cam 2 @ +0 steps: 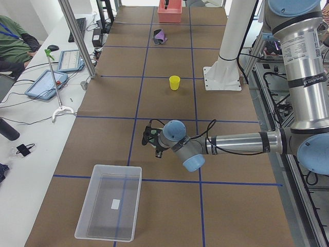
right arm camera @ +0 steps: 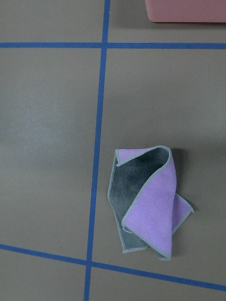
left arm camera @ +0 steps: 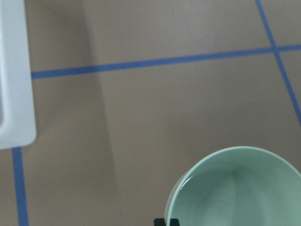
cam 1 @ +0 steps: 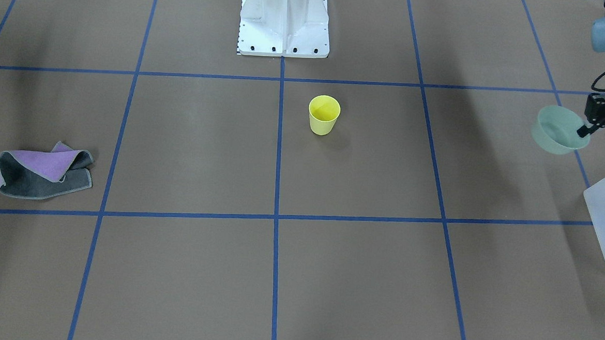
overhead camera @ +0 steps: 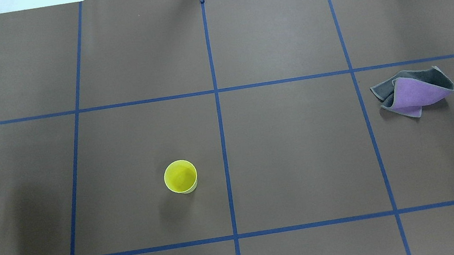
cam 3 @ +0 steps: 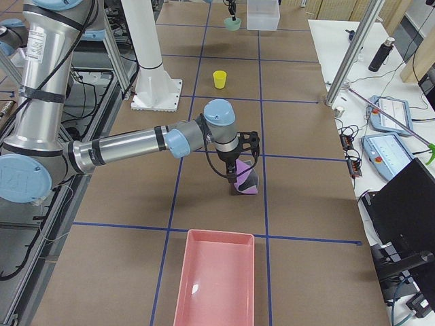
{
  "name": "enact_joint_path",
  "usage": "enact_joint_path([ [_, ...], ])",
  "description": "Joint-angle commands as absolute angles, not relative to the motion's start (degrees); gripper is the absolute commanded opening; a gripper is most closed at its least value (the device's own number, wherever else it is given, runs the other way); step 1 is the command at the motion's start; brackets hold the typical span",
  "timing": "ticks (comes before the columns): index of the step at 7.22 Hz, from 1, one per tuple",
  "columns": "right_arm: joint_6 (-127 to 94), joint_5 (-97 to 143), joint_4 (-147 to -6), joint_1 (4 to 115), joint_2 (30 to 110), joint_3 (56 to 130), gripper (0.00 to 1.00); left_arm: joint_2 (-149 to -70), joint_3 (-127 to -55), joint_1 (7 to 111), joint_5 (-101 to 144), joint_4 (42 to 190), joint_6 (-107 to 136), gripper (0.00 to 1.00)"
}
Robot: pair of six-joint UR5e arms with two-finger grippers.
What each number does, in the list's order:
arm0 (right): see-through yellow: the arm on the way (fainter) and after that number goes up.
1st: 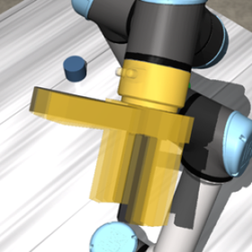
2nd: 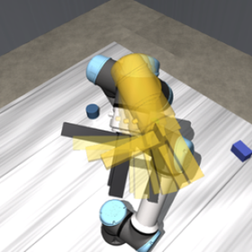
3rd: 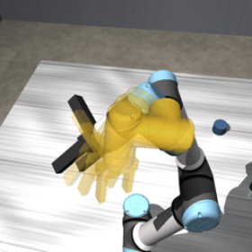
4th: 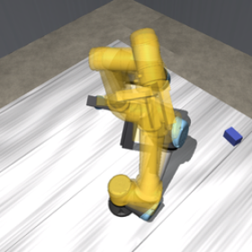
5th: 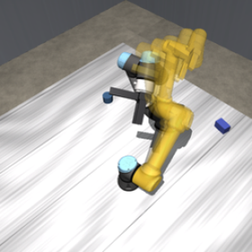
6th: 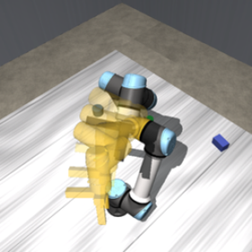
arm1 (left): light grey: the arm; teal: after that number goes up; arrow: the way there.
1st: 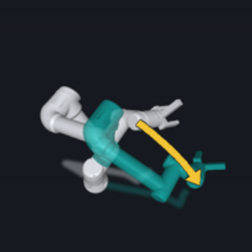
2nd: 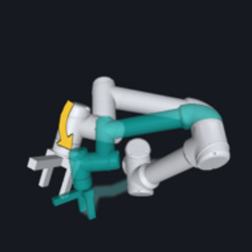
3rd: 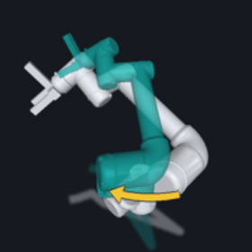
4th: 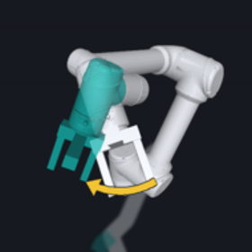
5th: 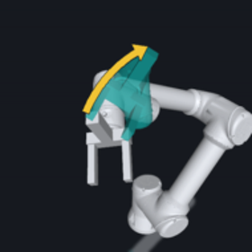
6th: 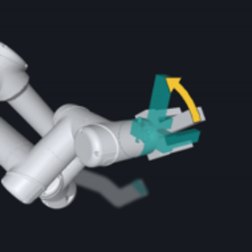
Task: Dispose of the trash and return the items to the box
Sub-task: 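Grasp the mint-green bowl at the table edge with the left gripper, then carry the green bowl into the clear plastic box and release it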
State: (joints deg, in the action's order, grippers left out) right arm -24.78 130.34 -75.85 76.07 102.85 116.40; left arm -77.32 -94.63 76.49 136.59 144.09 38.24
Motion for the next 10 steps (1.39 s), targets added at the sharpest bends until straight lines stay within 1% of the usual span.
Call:
enact_joint_path([
  [1, -24.9, 130.3, -75.8, 76.0, 102.9, 116.4, 1.0, -82.3, -93.1, 86.7, 137.6, 131.9, 32.7, 0.0],
  [2, -24.9, 130.3, -75.9, 76.0, 102.9, 116.3, 1.0, -85.9, -88.7, 89.5, 136.1, 127.5, 24.7, 0.0],
  [3, -24.9, 130.3, -75.9, 76.0, 102.9, 115.9, 1.0, -91.3, -80.9, 91.5, 134.8, 125.8, 18.5, 0.0],
  [5, -24.9, 130.3, -75.8, 76.0, 102.9, 115.9, 1.0, -102.0, -65.0, 92.2, 127.8, 126.1, 15.2, 0.0],
  [6, -24.9, 130.3, -75.8, 76.0, 102.9, 115.9, 1.0, -104.7, -60.1, 92.1, 124.5, 126.6, 15.2, 0.0],
  [7, -24.9, 130.3, -75.8, 76.0, 102.9, 115.8, 1.0, -105.4, -56.5, 91.7, 121.5, 130.7, 15.3, 0.0],
  [8, -24.9, 130.3, -75.8, 76.0, 102.9, 115.8, 1.0, -105.1, -54.2, 89.1, 120.6, 133.6, 15.6, 0.0],
  [10, -24.8, 129.6, -75.8, 76.0, 102.9, 115.9, 1.0, -102.5, -54.1, 84.1, 120.6, 139.6, 20.4, 0.0],
])
